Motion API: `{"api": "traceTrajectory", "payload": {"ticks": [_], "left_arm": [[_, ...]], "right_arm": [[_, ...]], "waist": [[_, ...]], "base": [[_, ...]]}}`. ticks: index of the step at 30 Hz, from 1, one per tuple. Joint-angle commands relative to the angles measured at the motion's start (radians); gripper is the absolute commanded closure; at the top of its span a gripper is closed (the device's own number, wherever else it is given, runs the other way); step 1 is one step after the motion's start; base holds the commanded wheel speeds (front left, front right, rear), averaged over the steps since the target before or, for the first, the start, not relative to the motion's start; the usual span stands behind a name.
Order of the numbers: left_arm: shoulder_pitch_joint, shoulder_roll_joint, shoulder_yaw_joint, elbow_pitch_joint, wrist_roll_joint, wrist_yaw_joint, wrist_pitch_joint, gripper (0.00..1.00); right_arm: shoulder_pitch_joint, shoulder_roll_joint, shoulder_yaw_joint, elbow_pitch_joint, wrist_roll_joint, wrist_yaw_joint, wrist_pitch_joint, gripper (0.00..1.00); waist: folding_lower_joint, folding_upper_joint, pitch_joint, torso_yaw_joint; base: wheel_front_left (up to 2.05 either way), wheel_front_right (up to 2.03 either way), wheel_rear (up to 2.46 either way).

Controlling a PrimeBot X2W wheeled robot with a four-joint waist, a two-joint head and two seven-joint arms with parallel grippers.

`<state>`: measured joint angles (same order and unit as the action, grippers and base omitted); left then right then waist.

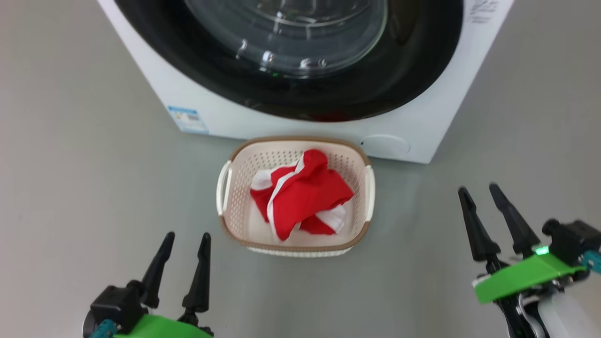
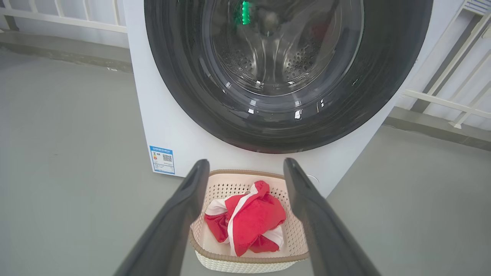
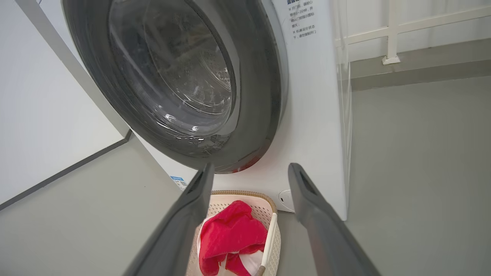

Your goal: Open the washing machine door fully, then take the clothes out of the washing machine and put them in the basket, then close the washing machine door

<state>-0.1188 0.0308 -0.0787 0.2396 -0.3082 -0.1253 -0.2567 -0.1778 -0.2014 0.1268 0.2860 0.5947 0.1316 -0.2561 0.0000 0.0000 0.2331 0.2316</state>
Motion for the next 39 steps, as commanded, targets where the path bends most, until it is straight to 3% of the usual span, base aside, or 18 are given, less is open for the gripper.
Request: {"api": "traceTrajectory", "payload": {"ticks": [1, 25, 39], "left_arm": [[0.013, 0.025, 0.037, -0.022, 0.011, -0.005, -0.005, 0.0], [0.121, 0.06, 0.109, -0.077, 0.093, -0.005, -0.005, 0.0], [0.124, 0.056, 0.132, -0.083, 0.092, -0.005, -0.005, 0.0]], "right_arm": [[0.033, 0.001, 0.0, -0.033, -0.018, -0.001, -0.006, 0.0], [0.282, 0.008, -0.155, -0.096, -0.038, -0.001, -0.006, 0.0], [0.302, 0.029, -0.181, -0.103, -0.043, -0.001, -0.006, 0.0]], "waist": [[0.0, 0.0, -0.066, -0.055], [0.0, 0.0, -0.184, -0.139], [0.0, 0.0, -0.188, -0.149]], "base": [[0.0, 0.0, 0.0], [0.0, 0.0, 0.0], [0.0, 0.0, 0.0]]}}
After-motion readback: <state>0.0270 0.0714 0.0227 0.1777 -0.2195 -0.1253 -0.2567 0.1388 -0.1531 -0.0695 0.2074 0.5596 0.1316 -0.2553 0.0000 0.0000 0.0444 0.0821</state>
